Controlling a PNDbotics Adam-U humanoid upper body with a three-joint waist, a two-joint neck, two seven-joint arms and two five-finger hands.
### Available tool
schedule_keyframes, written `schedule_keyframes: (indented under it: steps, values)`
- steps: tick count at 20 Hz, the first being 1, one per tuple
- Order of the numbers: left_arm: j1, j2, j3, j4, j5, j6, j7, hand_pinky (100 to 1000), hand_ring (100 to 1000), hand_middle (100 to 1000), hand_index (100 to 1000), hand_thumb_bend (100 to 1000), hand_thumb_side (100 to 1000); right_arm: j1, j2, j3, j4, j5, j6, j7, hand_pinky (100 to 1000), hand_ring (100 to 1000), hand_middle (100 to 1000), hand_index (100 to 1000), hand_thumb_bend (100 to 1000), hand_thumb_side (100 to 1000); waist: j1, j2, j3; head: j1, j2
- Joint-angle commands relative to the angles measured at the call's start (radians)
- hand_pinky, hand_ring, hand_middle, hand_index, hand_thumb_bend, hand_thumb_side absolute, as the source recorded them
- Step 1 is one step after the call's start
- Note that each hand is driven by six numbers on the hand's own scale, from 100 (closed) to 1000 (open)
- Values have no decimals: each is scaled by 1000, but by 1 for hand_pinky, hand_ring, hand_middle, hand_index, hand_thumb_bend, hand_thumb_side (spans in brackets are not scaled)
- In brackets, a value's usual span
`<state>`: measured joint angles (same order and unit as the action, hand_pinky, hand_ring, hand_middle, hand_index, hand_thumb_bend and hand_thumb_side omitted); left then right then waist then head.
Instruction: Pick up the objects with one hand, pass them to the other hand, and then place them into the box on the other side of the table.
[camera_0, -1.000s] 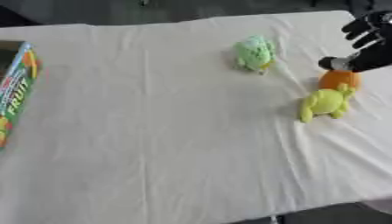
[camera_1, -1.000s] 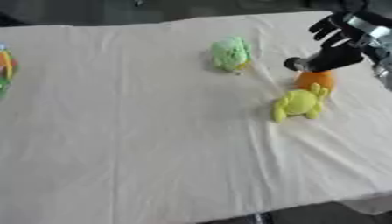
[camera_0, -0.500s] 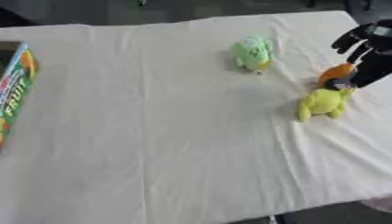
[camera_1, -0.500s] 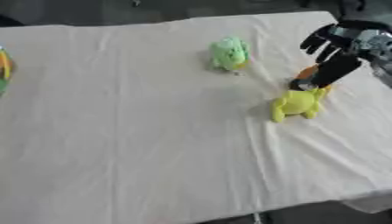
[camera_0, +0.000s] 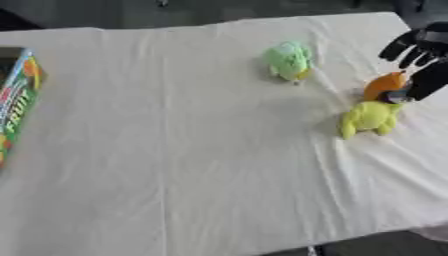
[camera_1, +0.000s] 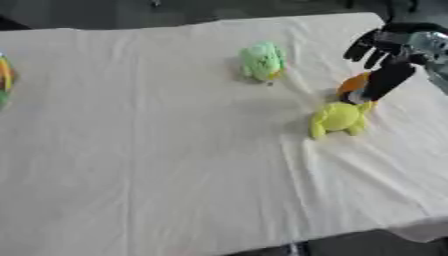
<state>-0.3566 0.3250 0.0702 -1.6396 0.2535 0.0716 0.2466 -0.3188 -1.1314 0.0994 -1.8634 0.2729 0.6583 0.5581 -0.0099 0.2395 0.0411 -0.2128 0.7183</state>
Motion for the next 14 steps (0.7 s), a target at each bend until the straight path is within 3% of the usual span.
schedule_keyframes:
  steps: [1,14]
  values:
    - [-7,27,0,-14,-3,2,-2,596,707,651,743,492,732,-17,-51,6,16,27,-1,58,879,827,819,827,469,100,0,-10,1,-4,-2]
    - [-7,29,-5,-13,-2,5,-7,596,708,651,742,490,736,-40,-43,61,86,116,-48,142,895,848,841,838,464,100,2,-6,3,-11,2]
